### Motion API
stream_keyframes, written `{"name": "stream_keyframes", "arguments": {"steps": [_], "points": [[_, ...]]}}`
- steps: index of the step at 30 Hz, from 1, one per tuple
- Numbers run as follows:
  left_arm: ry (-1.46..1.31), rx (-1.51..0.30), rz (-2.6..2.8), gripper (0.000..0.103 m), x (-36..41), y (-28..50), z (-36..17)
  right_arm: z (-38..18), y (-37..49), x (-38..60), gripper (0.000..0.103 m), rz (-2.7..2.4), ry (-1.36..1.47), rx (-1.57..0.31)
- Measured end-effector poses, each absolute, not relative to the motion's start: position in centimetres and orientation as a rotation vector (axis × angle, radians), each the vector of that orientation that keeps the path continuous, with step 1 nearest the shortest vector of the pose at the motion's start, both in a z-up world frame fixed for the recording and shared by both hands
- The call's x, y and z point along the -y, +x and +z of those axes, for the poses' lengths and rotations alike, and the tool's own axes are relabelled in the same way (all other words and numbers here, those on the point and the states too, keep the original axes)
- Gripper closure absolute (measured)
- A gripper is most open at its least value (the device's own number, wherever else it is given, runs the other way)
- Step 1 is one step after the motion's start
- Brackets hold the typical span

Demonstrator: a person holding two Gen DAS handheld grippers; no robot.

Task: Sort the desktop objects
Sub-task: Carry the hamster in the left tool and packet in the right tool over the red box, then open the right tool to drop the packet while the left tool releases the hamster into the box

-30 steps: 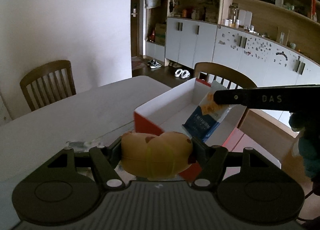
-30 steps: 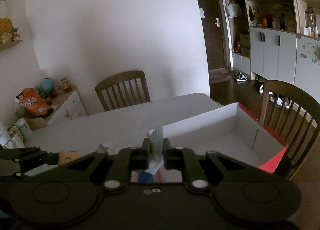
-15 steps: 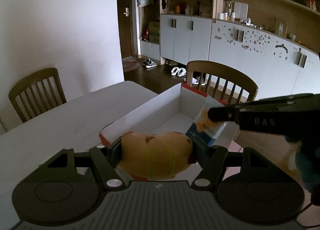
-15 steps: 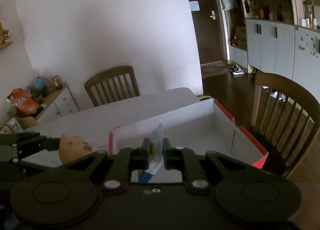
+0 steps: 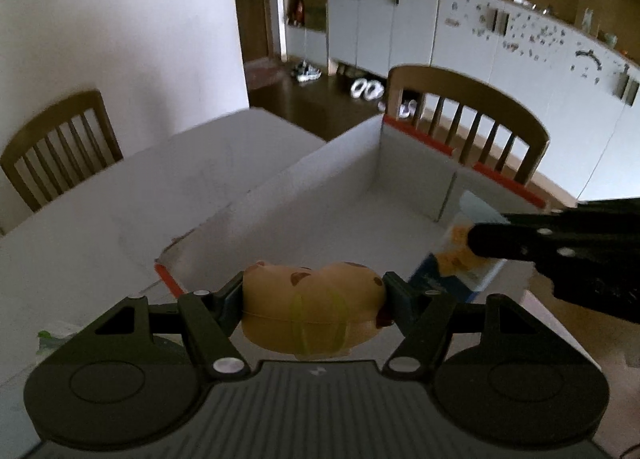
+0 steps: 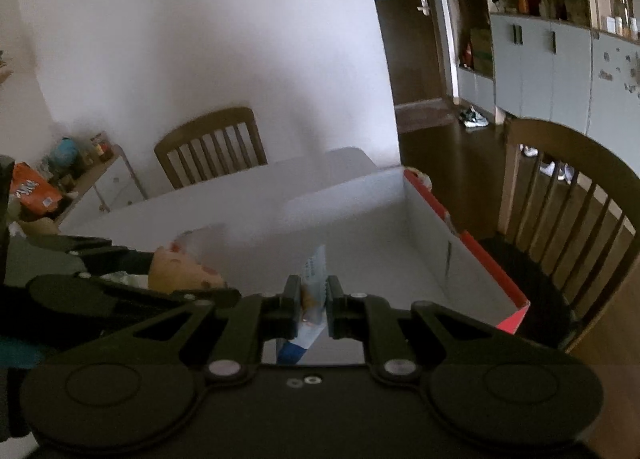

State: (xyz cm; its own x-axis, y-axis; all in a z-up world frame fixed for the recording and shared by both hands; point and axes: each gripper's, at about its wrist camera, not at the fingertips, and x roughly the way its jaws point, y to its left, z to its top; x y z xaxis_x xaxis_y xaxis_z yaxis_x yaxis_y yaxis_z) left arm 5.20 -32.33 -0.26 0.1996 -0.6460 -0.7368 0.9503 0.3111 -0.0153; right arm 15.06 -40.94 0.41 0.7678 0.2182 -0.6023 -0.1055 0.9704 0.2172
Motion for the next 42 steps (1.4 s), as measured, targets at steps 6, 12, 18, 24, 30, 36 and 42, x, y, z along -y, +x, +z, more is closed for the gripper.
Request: {"name": "stream_keyframes", "arguments": {"steps": [6,12,18,24,30,36,42], "points": [[0.588,-0.753,-1.185,0.032,35.2,5.5,-2.1,-1.3,16.2,41.8,0.091,0.173,0.195,-0.717],[0.692,-0.830,-1.199,0.032,37.7,5.6,-4.6,-2.9,17.1,42.5,0.091,0.179,0.200,-0.766],[0.735,-0.917,-1.194,0.032,39.3,6.4,-6.1,-3.6,18.0,42.5,0.091,0.190,0.199,-0.804],[0.780,-0.983,-1.184,0.032,40.4,7.0,-7.1,-3.8,18.9,42.2,0.091,0.191,0.156,-0.827],[0.841,-1.027,-1.153,0.032,41.7,7.3,-7.9,-4.0,20.4,41.3,0.091,0.207,0.136,-0.879],[0.872,-1.085,-1.130,0.032,41.9,7.8,-9.2,-4.1,21.4,40.6,0.089,0.213,0.077,-0.909],[0.904,-1.104,-1.128,0.031,42.1,7.7,-9.5,-4.4,22.2,39.9,0.080,0.228,0.016,-0.945]]}}
